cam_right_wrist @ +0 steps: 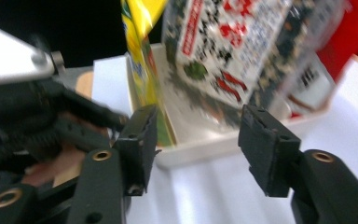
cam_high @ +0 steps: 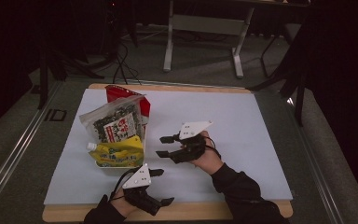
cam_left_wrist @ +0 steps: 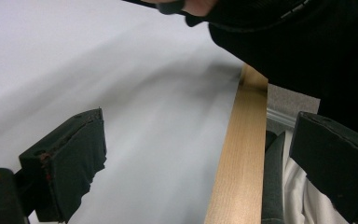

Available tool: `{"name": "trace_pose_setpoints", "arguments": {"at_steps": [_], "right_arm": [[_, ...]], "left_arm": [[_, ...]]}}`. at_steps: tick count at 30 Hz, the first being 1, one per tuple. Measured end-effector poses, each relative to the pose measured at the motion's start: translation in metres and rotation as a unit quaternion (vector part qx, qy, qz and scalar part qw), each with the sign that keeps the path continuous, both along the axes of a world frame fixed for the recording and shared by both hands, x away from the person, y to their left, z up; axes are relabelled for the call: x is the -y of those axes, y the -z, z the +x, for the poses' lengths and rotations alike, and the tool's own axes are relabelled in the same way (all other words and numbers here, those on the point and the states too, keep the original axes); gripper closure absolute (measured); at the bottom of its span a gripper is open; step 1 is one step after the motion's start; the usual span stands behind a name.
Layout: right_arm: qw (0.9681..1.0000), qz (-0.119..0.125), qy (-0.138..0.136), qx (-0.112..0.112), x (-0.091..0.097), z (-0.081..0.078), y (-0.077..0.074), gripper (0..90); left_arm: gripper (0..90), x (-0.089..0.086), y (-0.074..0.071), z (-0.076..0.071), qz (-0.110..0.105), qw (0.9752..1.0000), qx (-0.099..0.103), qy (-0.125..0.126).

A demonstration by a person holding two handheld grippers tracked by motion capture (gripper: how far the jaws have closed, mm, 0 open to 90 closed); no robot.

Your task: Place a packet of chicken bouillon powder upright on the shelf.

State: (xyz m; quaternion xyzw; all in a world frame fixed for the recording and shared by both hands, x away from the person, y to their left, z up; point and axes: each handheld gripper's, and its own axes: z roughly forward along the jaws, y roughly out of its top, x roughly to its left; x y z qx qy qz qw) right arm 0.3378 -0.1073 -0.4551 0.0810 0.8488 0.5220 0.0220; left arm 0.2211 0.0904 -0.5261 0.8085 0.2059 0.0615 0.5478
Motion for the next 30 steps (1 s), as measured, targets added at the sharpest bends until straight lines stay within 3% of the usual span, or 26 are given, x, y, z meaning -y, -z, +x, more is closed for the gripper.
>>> {"name": "trace_pose_setpoints", "arguments": {"at_steps": [4,9,11,18,30], "right_arm": [[0.9998,-0.005,0.019,-0.004,0.013,-0.002,0.007,37.6],[0.9996,-0.008,0.023,-0.014,0.026,-0.005,0.021,28.5],[0.9993,-0.004,0.024,-0.027,0.032,-0.004,0.027,24.9],[0.9985,-0.005,0.044,-0.033,0.044,-0.001,0.039,21.5],[0.9977,-0.041,0.049,-0.022,0.045,-0.004,0.06,19.4]], "left_arm": [[5.0,0.0,0.0,0.001,0.0,1.0,0.0,0.0],[5.0,0.0,0.0,0.001,0.002,1.0,0.003,-0.001],[5.0,0.0,0.0,0.001,0.001,1.0,0.003,-0.002],[5.0,0.001,0.0,0.001,0.002,1.0,0.005,0.0],[5.0,0.0,-0.001,-0.002,0.0,0.9999,0.009,-0.004]]}}
